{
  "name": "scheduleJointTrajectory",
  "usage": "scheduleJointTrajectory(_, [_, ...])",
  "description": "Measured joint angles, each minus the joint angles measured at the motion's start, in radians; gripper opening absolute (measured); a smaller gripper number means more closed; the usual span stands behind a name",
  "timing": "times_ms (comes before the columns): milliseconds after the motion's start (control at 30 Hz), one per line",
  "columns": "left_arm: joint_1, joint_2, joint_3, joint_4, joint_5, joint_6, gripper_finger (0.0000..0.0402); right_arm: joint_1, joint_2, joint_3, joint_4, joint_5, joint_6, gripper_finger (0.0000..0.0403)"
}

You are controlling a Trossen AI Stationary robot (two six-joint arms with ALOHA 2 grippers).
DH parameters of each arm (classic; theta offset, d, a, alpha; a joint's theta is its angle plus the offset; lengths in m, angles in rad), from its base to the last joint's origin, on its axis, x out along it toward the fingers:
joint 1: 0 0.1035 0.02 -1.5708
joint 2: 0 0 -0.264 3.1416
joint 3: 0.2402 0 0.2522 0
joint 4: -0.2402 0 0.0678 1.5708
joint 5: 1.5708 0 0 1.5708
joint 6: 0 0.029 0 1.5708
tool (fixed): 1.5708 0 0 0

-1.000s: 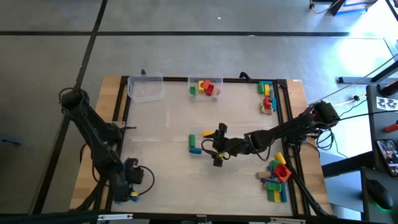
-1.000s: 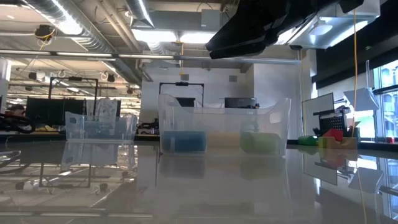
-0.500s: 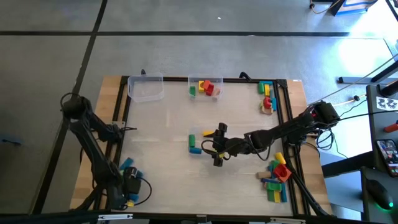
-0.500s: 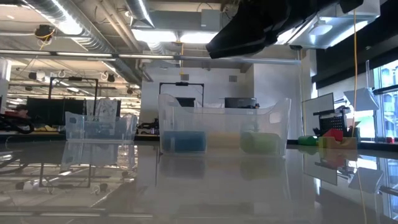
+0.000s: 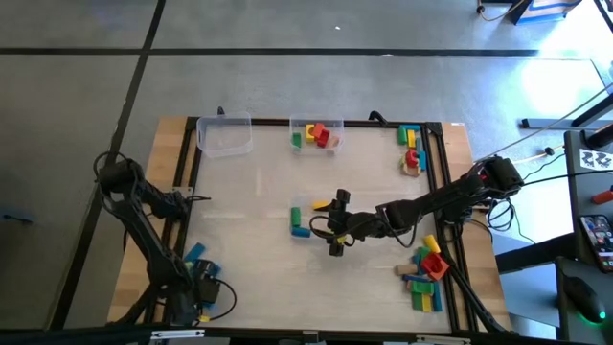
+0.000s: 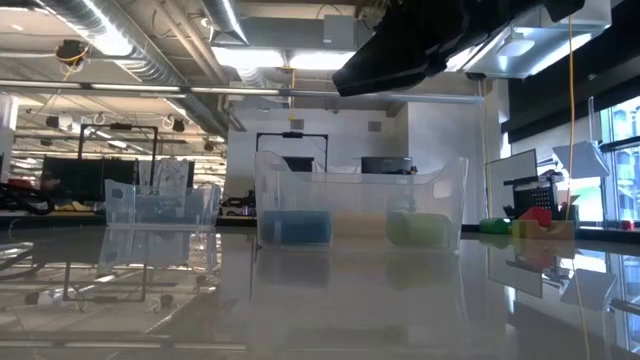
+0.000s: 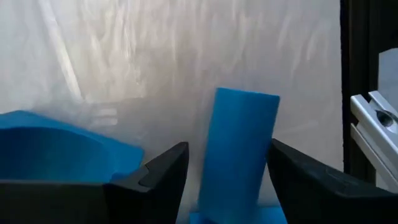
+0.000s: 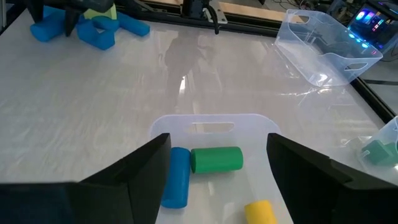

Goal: Sort blocks by size
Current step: Put the blue cylindrical block into the bottom transparent bin

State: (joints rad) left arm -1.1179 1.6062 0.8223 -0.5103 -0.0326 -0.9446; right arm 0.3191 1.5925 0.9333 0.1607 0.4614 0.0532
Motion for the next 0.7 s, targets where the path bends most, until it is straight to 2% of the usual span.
scheduleJointTrajectory(233, [0.030, 0.001, -0.001, -0.004, 0.006, 0.072, 0.0126, 0.000, 0.000, 0.000, 0.000, 0.001, 0.001, 0.0264])
scheduleJointTrajectory(467, [0.067, -0.001, -0.002, 0.000, 0.041, 0.115, 0.0123, 0.001, 0.000, 0.000, 0.000, 0.002, 0.002, 0.0264])
scheduleJointTrajectory(700, [0.129, -0.069, -0.007, -0.005, 0.009, 0.171, 0.0123, 0.001, 0.000, 0.000, -0.004, 0.002, 0.002, 0.0264])
